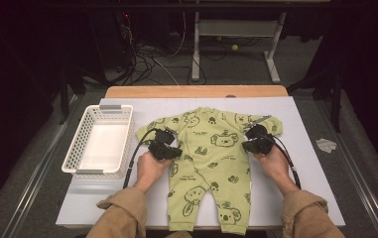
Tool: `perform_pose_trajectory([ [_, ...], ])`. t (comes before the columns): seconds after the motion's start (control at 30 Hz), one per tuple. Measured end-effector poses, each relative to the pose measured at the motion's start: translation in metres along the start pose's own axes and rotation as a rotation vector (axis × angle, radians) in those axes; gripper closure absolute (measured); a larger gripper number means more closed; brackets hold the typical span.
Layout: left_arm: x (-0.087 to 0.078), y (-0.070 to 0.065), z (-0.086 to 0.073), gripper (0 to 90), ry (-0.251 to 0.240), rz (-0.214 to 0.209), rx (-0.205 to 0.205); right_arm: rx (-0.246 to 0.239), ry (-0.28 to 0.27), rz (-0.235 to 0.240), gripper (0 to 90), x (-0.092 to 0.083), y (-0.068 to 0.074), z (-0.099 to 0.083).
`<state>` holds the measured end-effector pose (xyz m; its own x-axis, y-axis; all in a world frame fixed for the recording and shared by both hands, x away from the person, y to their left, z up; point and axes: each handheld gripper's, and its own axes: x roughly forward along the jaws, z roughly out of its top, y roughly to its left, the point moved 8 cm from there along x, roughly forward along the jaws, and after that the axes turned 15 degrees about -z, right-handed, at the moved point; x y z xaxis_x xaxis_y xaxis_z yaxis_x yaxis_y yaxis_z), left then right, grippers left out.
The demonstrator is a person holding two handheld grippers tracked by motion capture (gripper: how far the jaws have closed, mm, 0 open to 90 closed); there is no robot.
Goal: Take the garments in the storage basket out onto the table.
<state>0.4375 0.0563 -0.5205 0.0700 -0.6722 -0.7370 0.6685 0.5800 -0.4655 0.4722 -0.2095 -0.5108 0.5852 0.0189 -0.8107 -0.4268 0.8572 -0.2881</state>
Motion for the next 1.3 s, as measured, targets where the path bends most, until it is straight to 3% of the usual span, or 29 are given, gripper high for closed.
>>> perform_pose_trajectory([
  [0.13,0.0,-0.009,-0.008,81.8,0.01,-0.033,0.018,-0.02,0.015,-0.021,90.0,-0.006,-0.002,-0.008],
  [0.3,-0.002,-0.004,-0.007,77.4,-0.022,0.001,0.028,-0.02,0.009,-0.024,90.0,-0.01,-0.001,-0.016],
  [0.47,-0.004,0.003,-0.004,75.2,-0.042,0.0,0.017,0.022,-0.021,0.008,85.4,-0.011,-0.001,-0.017],
  [0.67,0.0,0.009,0.009,81.6,-0.008,0.033,0.019,0.013,-0.025,-0.02,90.0,-0.007,-0.001,-0.014],
  [0.8,-0.003,0.012,0.013,81.2,-0.024,0.037,0.009,0.014,-0.024,-0.017,89.2,-0.007,-0.001,-0.012],
  [0.9,-0.008,0.01,0.015,76.1,-0.047,0.031,0.019,0.014,-0.031,-0.005,87.5,-0.01,-0.001,-0.013],
  [1.03,-0.017,0.012,0.02,68.0,-0.098,0.025,-0.002,0.017,-0.047,0.002,86.3,-0.014,-0.002,-0.012],
  [1.17,-0.019,0.018,0.028,65.3,-0.092,0.057,-0.016,0.038,-0.07,0.012,84.3,-0.019,-0.004,-0.01],
  [1.3,-0.01,0.027,0.04,65.4,-0.062,0.094,-0.034,0.048,-0.062,0.017,84.3,-0.017,-0.006,-0.013],
])
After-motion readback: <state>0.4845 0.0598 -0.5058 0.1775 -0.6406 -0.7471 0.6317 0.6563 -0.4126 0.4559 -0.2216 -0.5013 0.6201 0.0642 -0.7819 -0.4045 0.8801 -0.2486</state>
